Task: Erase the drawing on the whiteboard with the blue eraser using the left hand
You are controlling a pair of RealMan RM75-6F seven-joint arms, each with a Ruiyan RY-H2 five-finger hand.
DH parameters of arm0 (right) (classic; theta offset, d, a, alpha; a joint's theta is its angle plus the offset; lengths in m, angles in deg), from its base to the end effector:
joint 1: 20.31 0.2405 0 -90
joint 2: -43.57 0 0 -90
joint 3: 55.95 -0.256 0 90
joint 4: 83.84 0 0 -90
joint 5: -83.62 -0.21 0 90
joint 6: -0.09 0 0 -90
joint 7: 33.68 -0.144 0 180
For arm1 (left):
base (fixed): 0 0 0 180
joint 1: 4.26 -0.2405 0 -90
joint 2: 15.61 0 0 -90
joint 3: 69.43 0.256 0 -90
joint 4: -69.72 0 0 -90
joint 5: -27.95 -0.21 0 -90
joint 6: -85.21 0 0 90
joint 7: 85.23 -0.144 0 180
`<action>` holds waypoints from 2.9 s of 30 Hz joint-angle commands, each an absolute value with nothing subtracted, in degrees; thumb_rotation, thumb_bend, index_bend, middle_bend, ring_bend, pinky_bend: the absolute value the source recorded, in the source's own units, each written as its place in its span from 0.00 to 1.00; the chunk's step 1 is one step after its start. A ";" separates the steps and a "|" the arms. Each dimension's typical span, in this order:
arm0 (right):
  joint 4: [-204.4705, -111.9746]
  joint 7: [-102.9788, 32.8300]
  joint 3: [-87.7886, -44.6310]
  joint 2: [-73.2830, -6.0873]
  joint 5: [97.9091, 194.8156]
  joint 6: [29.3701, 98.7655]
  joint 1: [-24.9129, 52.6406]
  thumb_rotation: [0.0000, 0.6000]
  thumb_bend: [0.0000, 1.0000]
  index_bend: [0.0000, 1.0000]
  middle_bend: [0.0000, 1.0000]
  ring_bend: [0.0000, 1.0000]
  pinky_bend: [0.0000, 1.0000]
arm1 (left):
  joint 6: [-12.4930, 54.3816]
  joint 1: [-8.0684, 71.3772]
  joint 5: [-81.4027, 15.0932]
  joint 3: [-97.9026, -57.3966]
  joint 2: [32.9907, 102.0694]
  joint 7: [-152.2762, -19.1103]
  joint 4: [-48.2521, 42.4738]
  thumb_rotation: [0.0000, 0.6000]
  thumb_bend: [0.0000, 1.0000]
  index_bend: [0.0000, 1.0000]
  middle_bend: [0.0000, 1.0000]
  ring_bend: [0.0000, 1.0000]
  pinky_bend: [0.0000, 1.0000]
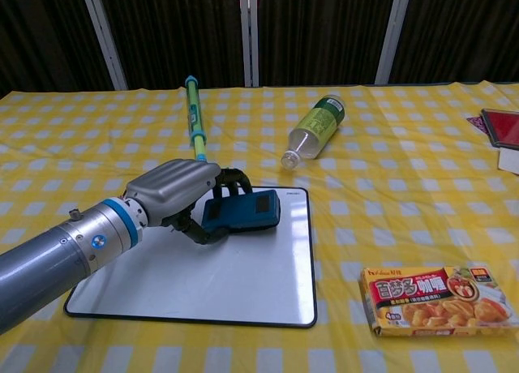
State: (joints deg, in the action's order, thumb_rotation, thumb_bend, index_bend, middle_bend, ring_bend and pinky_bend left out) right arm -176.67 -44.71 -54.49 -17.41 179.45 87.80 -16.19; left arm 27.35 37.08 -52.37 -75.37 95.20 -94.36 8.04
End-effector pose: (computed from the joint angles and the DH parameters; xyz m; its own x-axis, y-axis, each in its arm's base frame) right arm -0.2970 -0.1594 0.1615 0.2700 -0.0639 0.9607 -0.9537 -0.1549 0.2578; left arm -0.1312 0.3081 -0.1191 0.4283 0.2475 0.8691 0.8132 -0.5249 -0.2513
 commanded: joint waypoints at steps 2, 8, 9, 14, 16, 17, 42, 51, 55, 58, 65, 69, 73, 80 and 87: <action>-176.41 -44.87 -54.72 -17.48 178.74 87.25 -16.03 1.00 0.05 0.00 0.00 0.00 0.00 | 28.15 37.84 -52.89 -75.45 96.38 -93.23 10.35 1.00 0.83 0.85 0.62 0.48 0.63; -176.38 -44.10 -54.69 -17.76 178.73 86.89 -15.93 1.00 0.06 0.00 0.00 0.00 0.00 | 28.07 37.30 -53.68 -74.48 96.67 -90.42 13.79 1.00 0.83 0.85 0.62 0.48 0.63; -176.42 -43.93 -54.64 -17.81 178.79 86.87 -15.94 1.00 0.06 0.00 0.00 0.00 0.00 | 27.94 37.12 -53.77 -74.34 96.61 -89.93 14.14 1.00 0.83 0.85 0.62 0.48 0.63; -176.72 -42.83 -54.44 -18.11 179.23 86.97 -16.05 1.00 0.05 0.00 0.00 0.00 0.00 | 26.81 35.86 -54.88 -72.95 95.88 -87.59 15.67 1.00 0.83 0.85 0.62 0.48 0.63; -176.79 -42.46 -54.37 -18.22 179.35 86.97 -16.08 1.00 0.05 0.00 0.00 0.00 0.00 | 26.24 35.27 -55.32 -72.41 95.50 -86.67 16.01 1.00 0.83 0.85 0.62 0.48 0.63; -176.82 -42.22 -54.33 -18.30 179.37 86.91 -16.08 1.00 0.05 0.00 0.00 0.00 0.00 | 25.79 34.93 -55.61 -72.12 95.23 -86.22 16.24 1.00 0.83 0.85 0.62 0.48 0.63; -177.19 -39.77 -54.08 -19.04 180.01 86.93 -16.18 1.00 0.06 0.00 0.00 0.00 0.00 | 21.05 31.45 -58.76 -70.33 90.74 -81.42 14.84 1.00 0.83 0.85 0.62 0.48 0.63; -177.01 -40.55 -54.25 -18.85 179.62 86.89 -16.14 1.00 0.05 0.00 0.00 0.00 0.00 | 21.58 33.75 -58.53 -73.20 91.92 -83.78 9.37 1.00 0.83 0.85 0.62 0.48 0.63; -176.94 -40.94 -54.33 -18.75 179.50 86.88 -16.10 1.00 0.05 0.00 0.00 0.00 0.00 | 22.44 34.74 -58.15 -74.13 92.38 -85.76 7.63 1.00 0.83 0.85 0.62 0.48 0.63; -176.88 -41.33 -54.38 -18.63 179.36 86.88 -16.10 1.00 0.06 0.00 0.00 0.00 0.00 | 23.31 35.38 -57.73 -74.57 92.94 -87.63 7.07 1.00 0.83 0.85 0.62 0.48 0.63; -176.77 -41.95 -54.38 -18.40 179.39 87.02 -16.12 1.00 0.05 0.00 0.00 0.00 0.00 | 24.70 35.21 -56.05 -74.67 94.13 -89.01 8.18 1.00 0.83 0.85 0.62 0.48 0.63; -176.73 -42.04 -54.40 -18.36 179.36 87.05 -16.14 1.00 0.05 0.00 0.00 0.00 0.00 | 22.65 34.19 -56.60 -74.48 92.28 -88.74 7.36 1.00 0.83 0.85 0.62 0.48 0.63; -176.87 -41.63 -54.34 -18.44 179.50 87.11 -16.19 1.00 0.05 0.00 0.00 0.00 0.00 | 20.99 32.77 -56.90 -74.22 86.94 -88.02 5.19 1.00 0.83 0.85 0.62 0.48 0.63; -177.36 -39.22 -53.95 -19.03 180.50 87.27 -16.33 1.00 0.05 0.00 0.00 0.00 0.00 | 21.80 30.55 -58.21 -70.98 76.09 -84.45 5.78 1.00 0.83 0.82 0.59 0.47 0.60; -177.65 -37.87 -53.76 -19.38 181.02 87.56 -16.52 1.00 0.06 0.00 0.00 0.00 0.00 | 22.47 28.35 -58.63 -68.38 73.91 -80.66 9.16 1.00 0.82 0.72 0.50 0.40 0.55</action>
